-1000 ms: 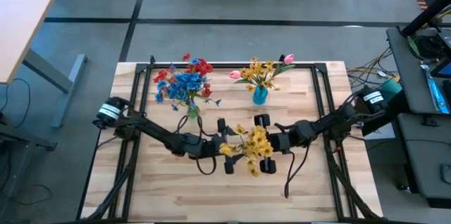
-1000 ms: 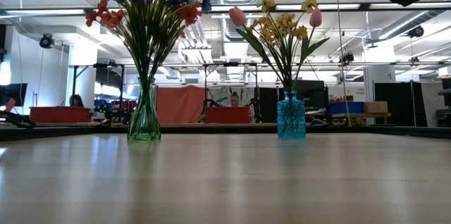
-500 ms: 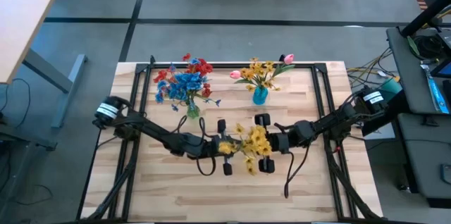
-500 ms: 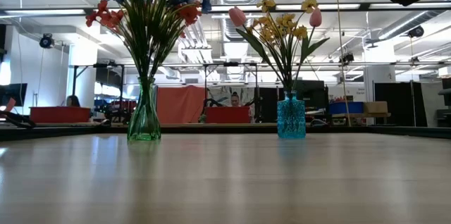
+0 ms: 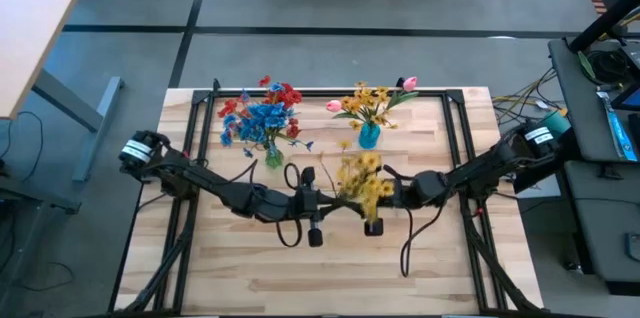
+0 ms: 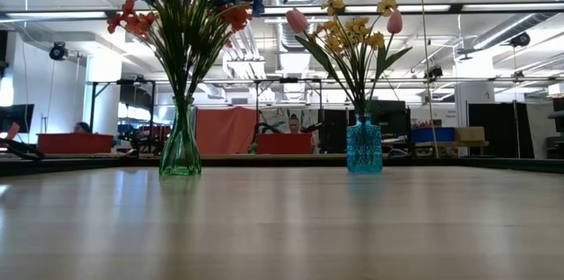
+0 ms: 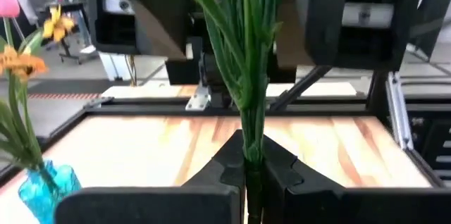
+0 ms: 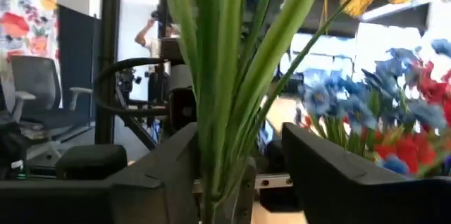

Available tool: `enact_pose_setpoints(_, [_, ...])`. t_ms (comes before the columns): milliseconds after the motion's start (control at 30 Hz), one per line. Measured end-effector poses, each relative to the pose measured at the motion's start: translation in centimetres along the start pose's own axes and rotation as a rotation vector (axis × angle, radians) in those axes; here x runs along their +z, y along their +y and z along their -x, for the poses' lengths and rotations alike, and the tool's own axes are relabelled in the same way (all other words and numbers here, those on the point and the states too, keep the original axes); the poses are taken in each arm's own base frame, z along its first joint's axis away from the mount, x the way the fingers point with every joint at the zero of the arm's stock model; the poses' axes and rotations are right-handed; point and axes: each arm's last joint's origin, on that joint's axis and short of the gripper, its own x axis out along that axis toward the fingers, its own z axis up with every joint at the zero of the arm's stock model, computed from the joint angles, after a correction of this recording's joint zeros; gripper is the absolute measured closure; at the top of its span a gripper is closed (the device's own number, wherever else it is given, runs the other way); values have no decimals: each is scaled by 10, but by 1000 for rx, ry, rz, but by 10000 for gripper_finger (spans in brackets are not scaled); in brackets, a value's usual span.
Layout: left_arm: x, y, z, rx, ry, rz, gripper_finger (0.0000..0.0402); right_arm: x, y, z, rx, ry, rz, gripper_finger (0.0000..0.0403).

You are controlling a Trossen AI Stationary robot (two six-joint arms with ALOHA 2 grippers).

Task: Sort flowers into vase by color
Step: Put the yellow flowers into the blue vase

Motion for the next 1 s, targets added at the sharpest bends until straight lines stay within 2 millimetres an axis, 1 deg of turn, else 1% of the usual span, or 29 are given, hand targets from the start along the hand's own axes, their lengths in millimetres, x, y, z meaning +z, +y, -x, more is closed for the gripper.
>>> enact_pose_setpoints(100, [-3,0,0,13,25,7,401,2,-2,2,-12,49,-23,183])
enact_pose_setpoints(200, [-4,1,0,50,31,12,401,5,-2,-2,-7,104,-38,171])
enact_pose_setpoints(300, [-5,2,0,73,37,8,402,9,-1,-12,-10,179,-62,171])
enact_pose_setpoints(433, [-5,2,0,76,38,7,402,14,-1,-21,-18,247,-28,185])
enact_pose_setpoints(533, [-5,2,0,76,38,7,402,19,0,-23,-11,220,1,208])
enact_pose_setpoints(600, [-5,1,0,75,38,7,402,22,0,-22,-10,185,1,234])
enact_pose_setpoints(700, [-5,1,0,75,40,15,402,22,0,-21,-13,160,2,287])
enact_pose_setpoints(833, [-6,1,0,99,41,38,402,22,0,-21,-13,157,1,374])
enact_pose_setpoints(933, [-6,0,1,105,41,43,396,22,0,-21,-15,157,-10,387])
enact_pose_setpoints(1000, [-5,-1,2,92,40,44,383,22,0,-20,-14,160,-11,391])
